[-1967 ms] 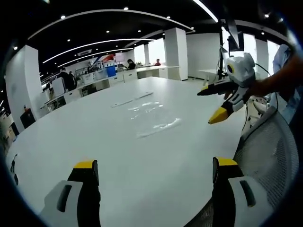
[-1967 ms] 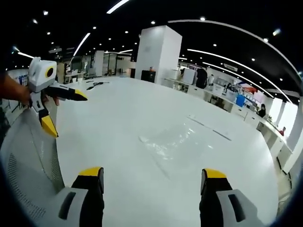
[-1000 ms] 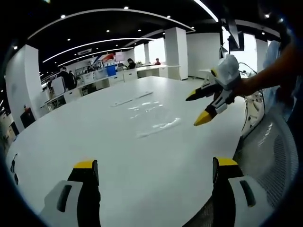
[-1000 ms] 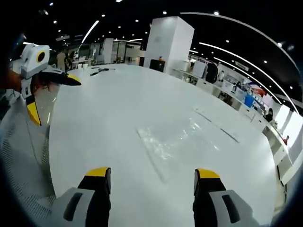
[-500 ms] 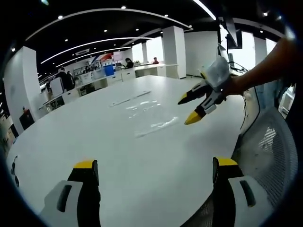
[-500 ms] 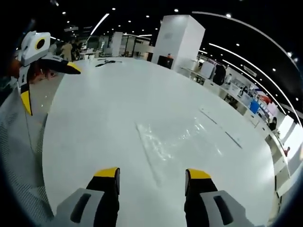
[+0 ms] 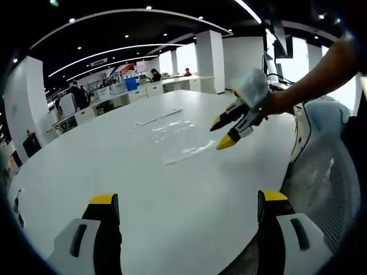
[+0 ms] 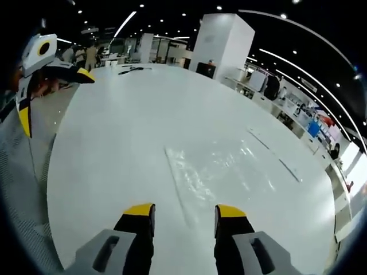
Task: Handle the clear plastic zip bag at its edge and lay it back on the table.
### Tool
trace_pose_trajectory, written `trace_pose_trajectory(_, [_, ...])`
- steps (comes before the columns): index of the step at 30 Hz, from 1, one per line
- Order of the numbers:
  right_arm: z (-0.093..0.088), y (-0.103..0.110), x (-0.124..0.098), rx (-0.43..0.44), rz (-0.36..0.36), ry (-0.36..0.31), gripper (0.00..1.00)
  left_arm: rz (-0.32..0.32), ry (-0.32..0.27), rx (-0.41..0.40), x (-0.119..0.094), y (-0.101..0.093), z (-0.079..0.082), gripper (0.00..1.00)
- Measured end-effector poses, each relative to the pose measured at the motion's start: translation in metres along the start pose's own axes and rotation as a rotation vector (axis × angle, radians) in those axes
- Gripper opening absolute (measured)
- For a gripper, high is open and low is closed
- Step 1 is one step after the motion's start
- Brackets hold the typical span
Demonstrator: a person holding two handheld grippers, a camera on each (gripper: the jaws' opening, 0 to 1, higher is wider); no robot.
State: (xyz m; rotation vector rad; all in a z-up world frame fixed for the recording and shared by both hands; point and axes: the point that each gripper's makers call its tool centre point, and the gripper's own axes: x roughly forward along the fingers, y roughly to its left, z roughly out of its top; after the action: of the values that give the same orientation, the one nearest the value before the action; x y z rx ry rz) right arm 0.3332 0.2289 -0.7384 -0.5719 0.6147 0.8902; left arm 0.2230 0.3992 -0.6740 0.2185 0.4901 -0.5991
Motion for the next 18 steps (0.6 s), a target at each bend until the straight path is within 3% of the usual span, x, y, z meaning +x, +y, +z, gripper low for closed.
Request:
trace_pose_trajectory(7, [-0.003, -0.002, 0.01, -0.018, 0.024, 0.035, 0.29, -0.004, 0.007, 0.0, 0.001, 0.0, 0.0, 0.99])
trace_pose_trajectory(18, [-0.01, -0.011, 0.022, -0.017, 0.039, 0.082, 0.25, 0.0, 0.014, 0.003, 0.002, 0.003, -0.001, 0.99])
